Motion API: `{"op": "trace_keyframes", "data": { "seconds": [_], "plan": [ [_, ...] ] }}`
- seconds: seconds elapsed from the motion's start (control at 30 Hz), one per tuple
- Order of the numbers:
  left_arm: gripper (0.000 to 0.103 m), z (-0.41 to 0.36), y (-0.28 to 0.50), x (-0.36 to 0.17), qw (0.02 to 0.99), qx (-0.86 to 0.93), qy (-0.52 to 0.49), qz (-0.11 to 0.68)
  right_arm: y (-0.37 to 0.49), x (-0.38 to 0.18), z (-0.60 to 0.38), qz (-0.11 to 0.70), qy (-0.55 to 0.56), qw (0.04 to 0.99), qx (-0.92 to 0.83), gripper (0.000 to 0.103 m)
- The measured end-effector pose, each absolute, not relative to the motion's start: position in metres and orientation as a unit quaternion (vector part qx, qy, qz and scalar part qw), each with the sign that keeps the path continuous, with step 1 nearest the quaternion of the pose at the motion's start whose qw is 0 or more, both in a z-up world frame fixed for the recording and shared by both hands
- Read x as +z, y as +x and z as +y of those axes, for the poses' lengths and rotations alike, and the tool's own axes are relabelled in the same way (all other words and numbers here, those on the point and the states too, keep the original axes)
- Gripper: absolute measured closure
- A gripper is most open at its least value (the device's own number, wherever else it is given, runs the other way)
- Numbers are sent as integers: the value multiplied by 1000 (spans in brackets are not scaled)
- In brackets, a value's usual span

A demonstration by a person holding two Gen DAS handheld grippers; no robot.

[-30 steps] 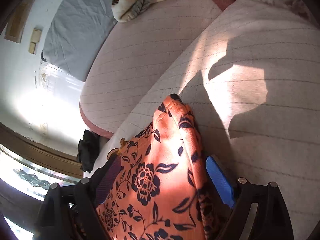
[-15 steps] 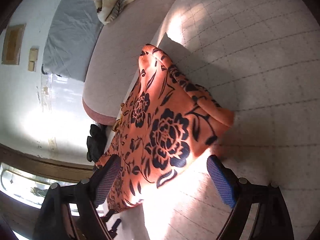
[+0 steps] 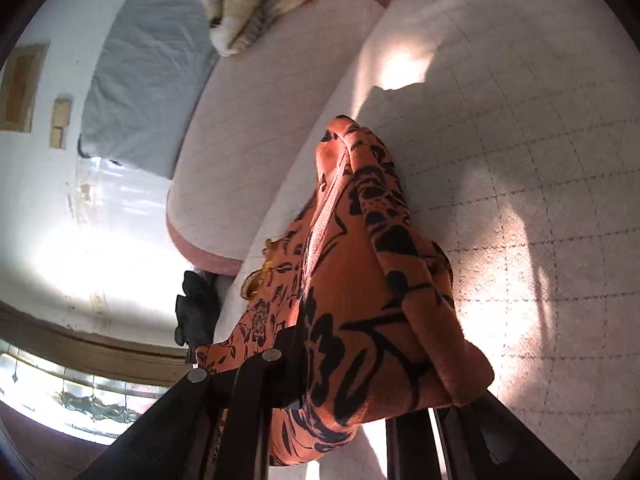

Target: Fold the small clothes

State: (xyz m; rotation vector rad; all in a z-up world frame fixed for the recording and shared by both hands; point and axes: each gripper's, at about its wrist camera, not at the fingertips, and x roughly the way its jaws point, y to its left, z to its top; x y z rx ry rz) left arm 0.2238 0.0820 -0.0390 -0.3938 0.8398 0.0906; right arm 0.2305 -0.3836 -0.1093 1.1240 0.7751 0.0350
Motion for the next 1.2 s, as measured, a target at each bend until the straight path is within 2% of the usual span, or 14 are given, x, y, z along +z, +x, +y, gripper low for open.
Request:
{"op": "trace_keyframes", "data": {
  "seconds": [0.13,0.23,0.3,0.33,0.37,0.43,0.47,0.53,0.67,0.87,1.03,1.13,1.2],
  "plan": [
    [87,88,152,-21,895,20,-213,392,183,-72,-388,341,504,793,41,89],
    [85,95,91,-46,888,25,-222,403,128,-71,-389,356,482,799,53,88],
    [79,97,69,-83,870,51,-221,437,87,-91,-387,396,456,795,57,84],
    [70,100,64,-106,855,58,-217,468,71,-109,-388,420,450,786,58,81],
    [65,107,61,-129,833,76,-217,504,58,-129,-389,447,436,780,49,70],
    [63,123,53,-134,828,57,-258,495,37,-162,-399,492,424,760,15,52],
    [58,127,52,-125,832,66,-245,493,26,-164,-408,468,451,759,34,47],
    [52,135,50,-100,858,87,-214,459,15,-149,-424,456,439,774,5,32],
    [48,136,82,-72,876,58,-176,444,17,-105,-447,412,399,819,-25,31],
    [49,104,157,-83,872,-17,-106,477,103,-81,-425,416,356,834,64,31],
    [48,77,199,-102,868,-67,-79,486,181,-112,-402,479,397,757,201,31],
    [49,78,230,-134,861,-26,-49,505,227,-144,-398,526,373,740,192,33],
    [51,86,241,-138,872,-14,-57,486,256,-158,-416,503,405,743,177,33]
  ]
}}
